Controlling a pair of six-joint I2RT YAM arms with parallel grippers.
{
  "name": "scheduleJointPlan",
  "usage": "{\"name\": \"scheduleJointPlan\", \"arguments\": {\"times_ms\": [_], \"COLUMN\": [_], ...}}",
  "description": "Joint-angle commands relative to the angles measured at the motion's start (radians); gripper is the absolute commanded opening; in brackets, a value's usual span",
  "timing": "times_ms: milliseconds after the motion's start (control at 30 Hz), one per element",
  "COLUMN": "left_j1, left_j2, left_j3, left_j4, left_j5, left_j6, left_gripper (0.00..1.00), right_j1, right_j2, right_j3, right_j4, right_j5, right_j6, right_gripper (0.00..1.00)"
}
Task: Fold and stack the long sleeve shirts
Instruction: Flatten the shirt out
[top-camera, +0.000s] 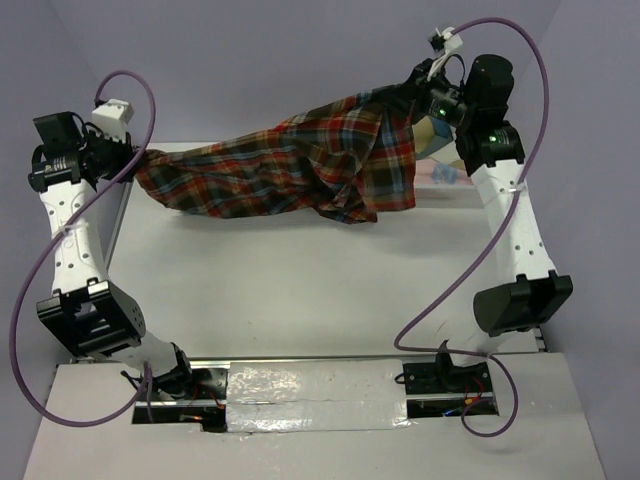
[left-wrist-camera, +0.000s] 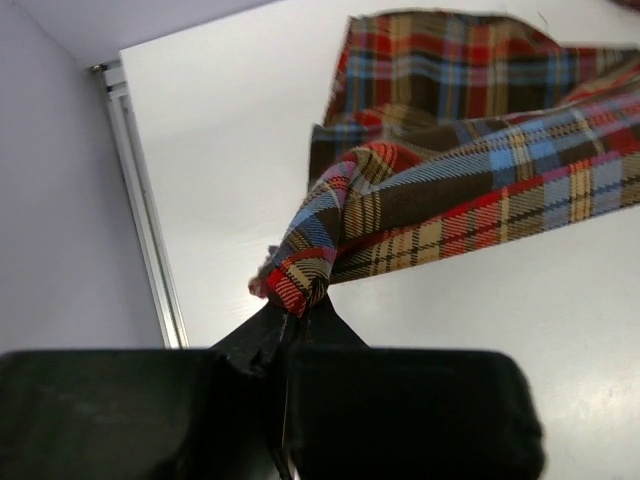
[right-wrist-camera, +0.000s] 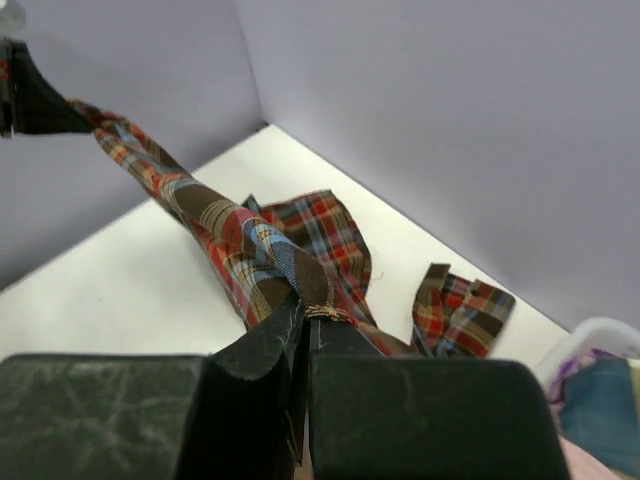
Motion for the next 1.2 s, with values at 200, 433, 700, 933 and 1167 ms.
{"name": "scheduleJointPlan", "arguments": {"times_ms": [200, 433, 700, 933, 1167], "left_j1": [0.051, 0.143, 0.153, 0.164, 0.164], "left_j2": [-0.111, -0.128, -0.108, -0.096, -0.082], "left_j3": [-0.165, -0.519, -0.689, -0.721, -0.71], "left_j4": [-0.179, -0.13, -0.047, -0.035, -0.029], "left_j5": [-0.02, -0.184, -0.244, -0.269, -0.234], "left_j6": [0.239, 0.35, 0.415, 0.45, 0.424], "left_gripper": [0.0, 0.0, 0.0, 0.03, 0.03], "right_j1": [0.288, 0.67, 0.754, 0.437, 0.181], "right_j2": [-0.147, 0.088, 0.277, -0.003, 0.049], "right_j3": [-0.164, -0.321, -0.154, -0.534, -0.699], "right_j4": [-0.332, -0.485, -0.513, -0.064, 0.023], "right_j5": [-0.001, 0.087, 0.354, 0.159, 0.421], "right_j6": [-0.363, -0.373, -0.309, 0.074, 0.288], "right_gripper": [0.0, 0.09, 0.8, 0.68, 0.47]}}
